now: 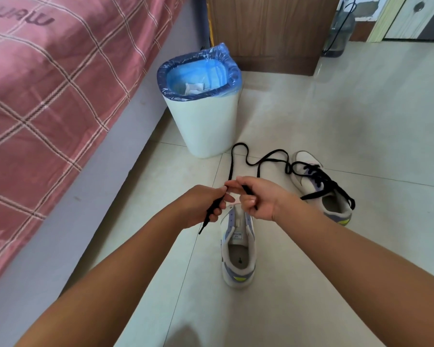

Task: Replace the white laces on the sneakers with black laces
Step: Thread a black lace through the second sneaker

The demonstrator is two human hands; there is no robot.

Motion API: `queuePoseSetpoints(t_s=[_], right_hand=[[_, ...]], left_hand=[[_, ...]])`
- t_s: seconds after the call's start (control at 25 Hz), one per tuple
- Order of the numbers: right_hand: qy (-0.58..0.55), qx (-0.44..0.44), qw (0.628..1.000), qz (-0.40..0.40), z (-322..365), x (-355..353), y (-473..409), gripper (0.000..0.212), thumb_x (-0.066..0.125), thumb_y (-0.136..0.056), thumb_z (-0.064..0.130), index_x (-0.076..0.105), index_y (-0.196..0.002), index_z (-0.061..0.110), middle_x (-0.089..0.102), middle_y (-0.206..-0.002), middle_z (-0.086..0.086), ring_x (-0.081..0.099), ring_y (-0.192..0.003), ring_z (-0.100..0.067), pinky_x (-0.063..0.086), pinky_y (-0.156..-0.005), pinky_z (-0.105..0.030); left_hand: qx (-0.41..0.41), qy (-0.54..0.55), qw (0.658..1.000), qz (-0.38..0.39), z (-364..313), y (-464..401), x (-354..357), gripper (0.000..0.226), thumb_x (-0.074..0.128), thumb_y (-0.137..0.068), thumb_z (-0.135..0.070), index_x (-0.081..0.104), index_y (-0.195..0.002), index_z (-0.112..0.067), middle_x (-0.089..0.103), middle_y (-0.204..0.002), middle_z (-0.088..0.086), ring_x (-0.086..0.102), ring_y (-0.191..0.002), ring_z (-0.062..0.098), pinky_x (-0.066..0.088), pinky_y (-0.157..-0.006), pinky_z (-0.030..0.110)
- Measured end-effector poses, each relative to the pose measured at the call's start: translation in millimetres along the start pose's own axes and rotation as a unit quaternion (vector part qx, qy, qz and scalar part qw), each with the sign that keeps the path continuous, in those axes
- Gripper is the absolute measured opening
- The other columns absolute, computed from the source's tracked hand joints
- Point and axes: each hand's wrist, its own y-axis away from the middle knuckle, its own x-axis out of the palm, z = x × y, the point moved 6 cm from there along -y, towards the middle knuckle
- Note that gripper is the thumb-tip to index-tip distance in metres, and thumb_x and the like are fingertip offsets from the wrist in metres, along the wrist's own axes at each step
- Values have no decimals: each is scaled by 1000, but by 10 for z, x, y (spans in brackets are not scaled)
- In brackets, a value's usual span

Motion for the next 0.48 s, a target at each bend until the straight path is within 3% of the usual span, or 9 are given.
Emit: queuePoseSetpoints(t_s=[0.12,0.32,0.4,0.48], right_hand=[[-21,-37,999,-28,143,-69,-88,25,44,-99,19,61,-89,4,66,-97,-5,23,-29,-3,26,-29,-11],[-15,-59,996,-61,250,-231,-200,30,44,-100,27,61,-88,7,60,-87,-8,30,-35,-4,35,-35,-11],[31,-49,990,-129,153,-425,-284,39,42,-99,39,63,-87,8,50,-80,-9,42,-51,-10,48,-48,-20],[133,-14,964,-231,6,-701,-333,47,41,-95,51,67,-82,15,48,-81,-5,43,-64,-13,47,-59,-27]], left_hand=[[-60,67,996,27,193,-17,-41,45,36,-101,-36,62,-101,1,52,-62,1,43,-54,11,37,-50,20],[-85,57,993,59,460,-68,-114,27,39,-101,-20,63,-92,-10,64,-68,-2,57,-63,10,44,-62,22],[-68,78,994,27,471,-169,-199,24,43,-100,-18,65,-92,-12,68,-79,-1,61,-75,11,46,-69,24],[-40,104,993,-28,470,-328,-289,19,50,-97,-16,69,-97,-11,60,-79,0,52,-71,10,42,-64,21]])
